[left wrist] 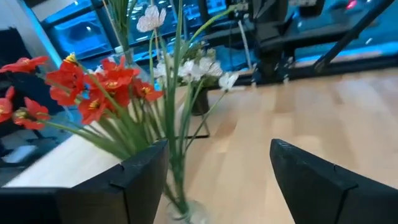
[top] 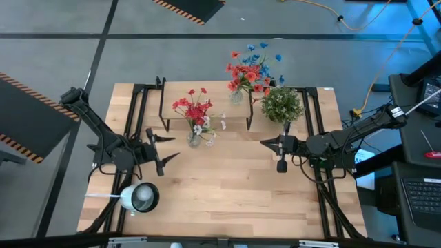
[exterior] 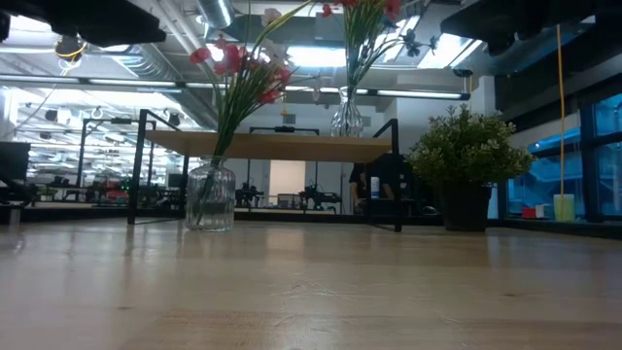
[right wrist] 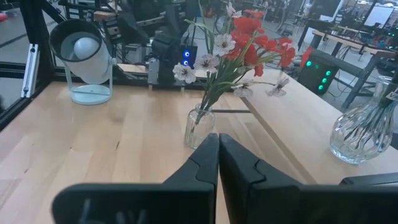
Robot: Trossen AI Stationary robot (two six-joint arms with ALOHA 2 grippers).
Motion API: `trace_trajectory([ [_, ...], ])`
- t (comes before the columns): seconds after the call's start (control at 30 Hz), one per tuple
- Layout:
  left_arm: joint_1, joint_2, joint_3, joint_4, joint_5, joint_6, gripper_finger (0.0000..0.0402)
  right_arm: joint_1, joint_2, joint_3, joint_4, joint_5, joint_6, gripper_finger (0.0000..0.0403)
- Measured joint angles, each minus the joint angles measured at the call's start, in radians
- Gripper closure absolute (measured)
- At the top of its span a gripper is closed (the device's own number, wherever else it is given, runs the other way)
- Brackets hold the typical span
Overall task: Pick and place flowers into a vace then onto a shelf
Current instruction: Put the left transparent vase on the shelf
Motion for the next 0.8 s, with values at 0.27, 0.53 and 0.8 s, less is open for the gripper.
trace_trajectory([
  [0.27, 0.147, 0.037, 0.000, 0.031, 0.109, -0.074, 0.0127, 0.000, 0.000, 0.000, 0.040, 0.001, -0.071, 0.0386],
  [0.53, 0.313, 0.153, 0.000, 0.016, 0.237, -0.091, 0.0127, 0.000, 0.000, 0.000, 0.044, 0.001, -0.080, 0.0386],
  [0.8, 0.365, 0.258, 0.000, 0.015, 0.275, -0.192, 0.0127, 0.000, 0.000, 0.000, 0.028, 0.000, -0.082, 0.0386],
])
